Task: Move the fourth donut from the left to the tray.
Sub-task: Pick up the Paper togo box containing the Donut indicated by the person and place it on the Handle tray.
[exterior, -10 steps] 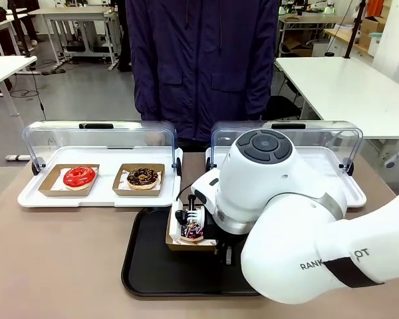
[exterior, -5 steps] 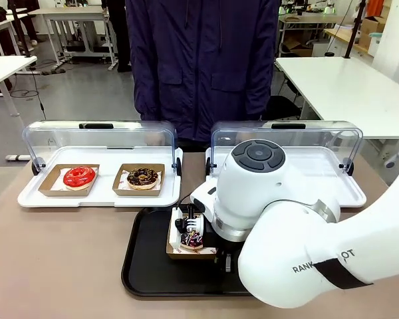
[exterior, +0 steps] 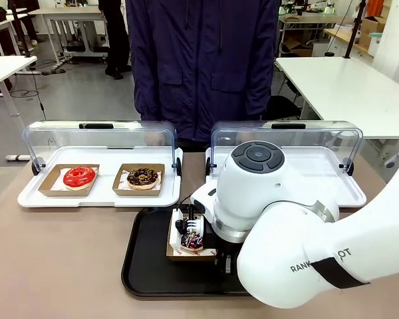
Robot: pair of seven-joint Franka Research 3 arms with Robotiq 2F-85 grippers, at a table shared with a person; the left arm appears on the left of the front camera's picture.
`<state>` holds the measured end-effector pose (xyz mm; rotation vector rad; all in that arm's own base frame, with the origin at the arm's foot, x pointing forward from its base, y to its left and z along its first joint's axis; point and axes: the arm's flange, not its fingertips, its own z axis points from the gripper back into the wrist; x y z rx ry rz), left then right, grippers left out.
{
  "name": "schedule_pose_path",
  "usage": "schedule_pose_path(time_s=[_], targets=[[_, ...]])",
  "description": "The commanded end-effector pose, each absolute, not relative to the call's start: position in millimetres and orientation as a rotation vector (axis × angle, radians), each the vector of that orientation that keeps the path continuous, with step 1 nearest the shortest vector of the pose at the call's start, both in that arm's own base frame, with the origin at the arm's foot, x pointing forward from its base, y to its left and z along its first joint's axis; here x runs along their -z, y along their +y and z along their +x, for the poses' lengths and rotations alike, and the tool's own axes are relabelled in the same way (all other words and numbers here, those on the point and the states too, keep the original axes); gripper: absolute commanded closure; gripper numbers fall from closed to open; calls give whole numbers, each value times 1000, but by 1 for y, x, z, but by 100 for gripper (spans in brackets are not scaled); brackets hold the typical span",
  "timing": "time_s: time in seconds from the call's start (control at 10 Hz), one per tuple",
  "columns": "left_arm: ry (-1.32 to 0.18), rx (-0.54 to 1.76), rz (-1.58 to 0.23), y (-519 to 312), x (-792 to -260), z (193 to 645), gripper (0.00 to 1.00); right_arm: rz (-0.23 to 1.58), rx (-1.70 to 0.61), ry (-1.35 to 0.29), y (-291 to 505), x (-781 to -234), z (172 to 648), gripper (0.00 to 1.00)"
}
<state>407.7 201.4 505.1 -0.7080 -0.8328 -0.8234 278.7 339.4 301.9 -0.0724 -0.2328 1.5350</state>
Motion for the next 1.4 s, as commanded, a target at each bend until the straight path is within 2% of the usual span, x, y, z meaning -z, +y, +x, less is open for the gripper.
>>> schedule_pose_path(time_s=[0.0, 0.1, 0.2, 0.3, 0.5, 0.6, 0.7, 1.0, 1.1, 1.2, 1.3], targets=[[-843, 840, -714, 202, -505, 407, 0, -19, -1546, -232, 317, -300, 265, 75], [-843, 840, -714, 202, -505, 407, 0, -10, -1548, -233, 316, -303, 265, 40], [-843, 840, -714, 202, -505, 407, 0, -9, -1545, -234, 314, -308, 264, 17], [-843, 840, -714, 202, -505, 407, 0, -4, -1540, -242, 311, -317, 264, 0], [-843, 840, -714, 202, -505, 407, 0, 2, -1523, -255, 307, -339, 265, 0], [-843, 840, -714, 202, -505, 407, 0, 5, -1520, -247, 307, -349, 265, 8], [-843, 840, -714, 202, -505, 407, 0, 24, -1526, -242, 307, -358, 265, 0], [-843, 840, -714, 202, -505, 407, 0, 45, -1553, -247, 309, -374, 266, 0], [-843, 840, -714, 202, -505, 407, 0, 46, -1629, -203, 310, -374, 265, 6], [-843, 840, -714, 202, -505, 407, 0, -11, -1522, -250, 322, -370, 275, 6], [-843, 840, -714, 202, -505, 407, 0, -11, -1522, -250, 322, -370, 275, 6]])
